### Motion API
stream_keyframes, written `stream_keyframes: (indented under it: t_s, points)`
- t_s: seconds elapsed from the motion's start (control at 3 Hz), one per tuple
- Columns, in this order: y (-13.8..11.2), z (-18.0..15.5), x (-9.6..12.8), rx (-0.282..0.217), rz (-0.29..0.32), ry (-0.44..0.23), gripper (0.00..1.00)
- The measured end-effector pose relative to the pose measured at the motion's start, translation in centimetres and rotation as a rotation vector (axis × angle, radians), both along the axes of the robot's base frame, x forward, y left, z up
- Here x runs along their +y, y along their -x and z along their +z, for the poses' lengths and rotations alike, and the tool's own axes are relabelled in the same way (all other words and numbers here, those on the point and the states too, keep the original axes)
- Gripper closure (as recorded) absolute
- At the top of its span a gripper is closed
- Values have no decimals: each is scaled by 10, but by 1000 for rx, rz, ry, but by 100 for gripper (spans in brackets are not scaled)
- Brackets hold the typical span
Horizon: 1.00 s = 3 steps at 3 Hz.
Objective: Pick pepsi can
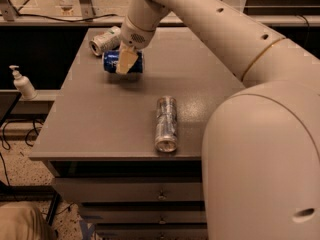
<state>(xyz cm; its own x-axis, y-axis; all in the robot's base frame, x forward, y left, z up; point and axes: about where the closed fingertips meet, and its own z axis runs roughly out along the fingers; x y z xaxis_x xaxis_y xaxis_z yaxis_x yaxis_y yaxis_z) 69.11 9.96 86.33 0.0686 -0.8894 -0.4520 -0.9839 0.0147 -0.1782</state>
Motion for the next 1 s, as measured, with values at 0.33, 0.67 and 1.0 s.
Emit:
stream_keyframes:
  t_s: [0.33,0.67,1.0]
  points:
    - [-14,32,-11,-37,-36,-131,100]
    - [-17,60,-23,-53,-60,-260,100]
    - [-16,59,-21,-46,-59,-264,100]
